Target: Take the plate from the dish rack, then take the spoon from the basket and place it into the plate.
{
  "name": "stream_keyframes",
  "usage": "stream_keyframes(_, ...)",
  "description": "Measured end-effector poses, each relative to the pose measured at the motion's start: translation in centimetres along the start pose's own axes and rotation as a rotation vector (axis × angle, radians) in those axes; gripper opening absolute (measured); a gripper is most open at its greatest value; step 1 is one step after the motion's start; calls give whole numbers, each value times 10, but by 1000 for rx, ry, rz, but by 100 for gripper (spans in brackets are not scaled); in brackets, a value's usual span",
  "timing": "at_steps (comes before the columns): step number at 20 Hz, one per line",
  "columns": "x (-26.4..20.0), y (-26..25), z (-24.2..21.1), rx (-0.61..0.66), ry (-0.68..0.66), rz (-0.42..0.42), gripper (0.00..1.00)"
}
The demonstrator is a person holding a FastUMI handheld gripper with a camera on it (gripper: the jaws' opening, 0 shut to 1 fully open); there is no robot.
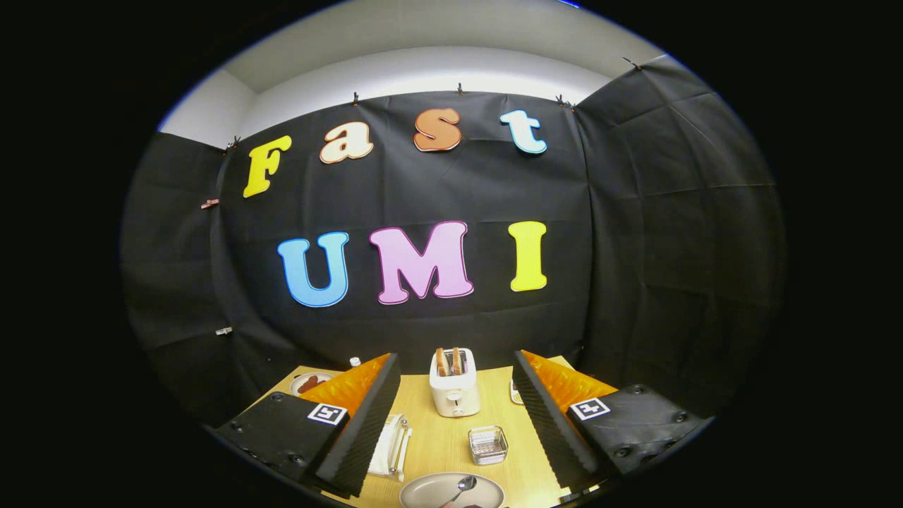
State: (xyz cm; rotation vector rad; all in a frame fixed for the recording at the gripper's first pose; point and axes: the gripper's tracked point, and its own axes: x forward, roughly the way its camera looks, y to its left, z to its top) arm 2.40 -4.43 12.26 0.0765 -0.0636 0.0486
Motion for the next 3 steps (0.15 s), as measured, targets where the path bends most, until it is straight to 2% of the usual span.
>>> stream_keyframes(3,-5,-4,-1,-4,1,-17,98)
